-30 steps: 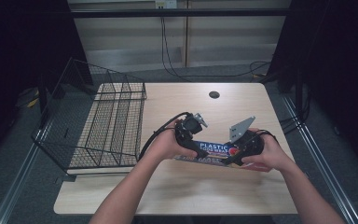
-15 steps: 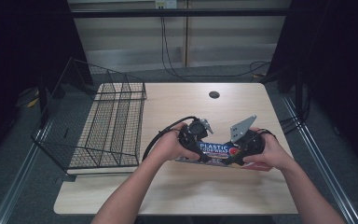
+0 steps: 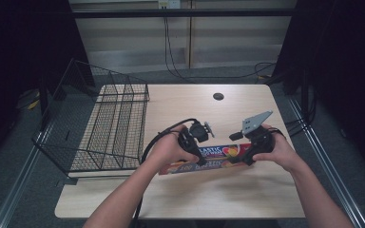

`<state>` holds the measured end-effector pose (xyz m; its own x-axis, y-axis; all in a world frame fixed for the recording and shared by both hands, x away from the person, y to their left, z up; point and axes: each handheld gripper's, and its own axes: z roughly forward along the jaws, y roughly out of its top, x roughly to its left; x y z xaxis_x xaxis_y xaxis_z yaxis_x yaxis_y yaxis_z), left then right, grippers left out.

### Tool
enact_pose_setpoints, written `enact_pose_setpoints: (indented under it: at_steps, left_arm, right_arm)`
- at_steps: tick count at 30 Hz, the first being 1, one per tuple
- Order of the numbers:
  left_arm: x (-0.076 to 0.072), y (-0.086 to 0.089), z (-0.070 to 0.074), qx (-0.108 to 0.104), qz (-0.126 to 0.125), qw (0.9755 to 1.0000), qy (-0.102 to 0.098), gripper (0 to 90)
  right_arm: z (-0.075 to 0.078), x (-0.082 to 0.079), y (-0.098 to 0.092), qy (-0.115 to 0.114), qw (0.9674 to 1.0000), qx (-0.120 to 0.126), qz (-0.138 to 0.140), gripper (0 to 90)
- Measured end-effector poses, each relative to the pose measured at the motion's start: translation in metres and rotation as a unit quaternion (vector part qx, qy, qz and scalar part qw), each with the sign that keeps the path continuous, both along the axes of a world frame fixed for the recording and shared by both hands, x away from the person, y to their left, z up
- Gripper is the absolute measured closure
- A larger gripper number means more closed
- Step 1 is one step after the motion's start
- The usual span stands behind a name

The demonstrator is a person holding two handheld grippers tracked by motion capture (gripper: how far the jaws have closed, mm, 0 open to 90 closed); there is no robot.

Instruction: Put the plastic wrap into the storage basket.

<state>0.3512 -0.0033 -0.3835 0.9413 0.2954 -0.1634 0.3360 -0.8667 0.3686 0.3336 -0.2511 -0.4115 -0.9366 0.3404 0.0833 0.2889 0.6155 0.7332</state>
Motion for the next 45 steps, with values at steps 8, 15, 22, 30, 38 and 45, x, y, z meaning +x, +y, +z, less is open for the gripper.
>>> enact_pose_setpoints:
  at_steps: [8, 15, 22, 30, 38, 45]
  left_arm:
    - [0.016, 0.029, 0.02, 0.019, 0.077, 0.9969, 0.001, 44.6]
    - [0.026, 0.041, 0.028, 0.033, 0.119, 0.9923, -0.002, 44.6]
    - [0.038, 0.051, 0.036, 0.033, 0.154, 0.9874, -0.001, 44.6]
    - [0.042, 0.054, 0.044, 0.029, 0.178, 0.9836, 0.0, 44.6]
    - [0.049, 0.066, 0.059, 0.028, 0.212, 0.9768, -0.001, 44.7]
    - [0.053, 0.078, 0.072, 0.031, 0.242, 0.9697, 0.0, 44.7]
  right_arm:
    - [0.007, 0.005, -0.02, -0.011, 0.9946, 0.069, -0.077, 1.5]
    - [0.002, 0.007, -0.023, 0.004, 0.9938, 0.071, -0.085, 1.3]
    - [-0.006, 0.007, -0.018, 0.005, 0.9962, 0.046, -0.073, 1.4]
    - [-0.015, 0.005, -0.009, 0.001, 0.9971, 0.024, -0.072, 1.8]
    - [-0.013, 0.003, -0.01, -0.002, 0.9967, 0.029, -0.076, 1.8]
    - [-0.011, 0.003, -0.012, -0.007, 0.9967, 0.031, -0.075, 1.8]
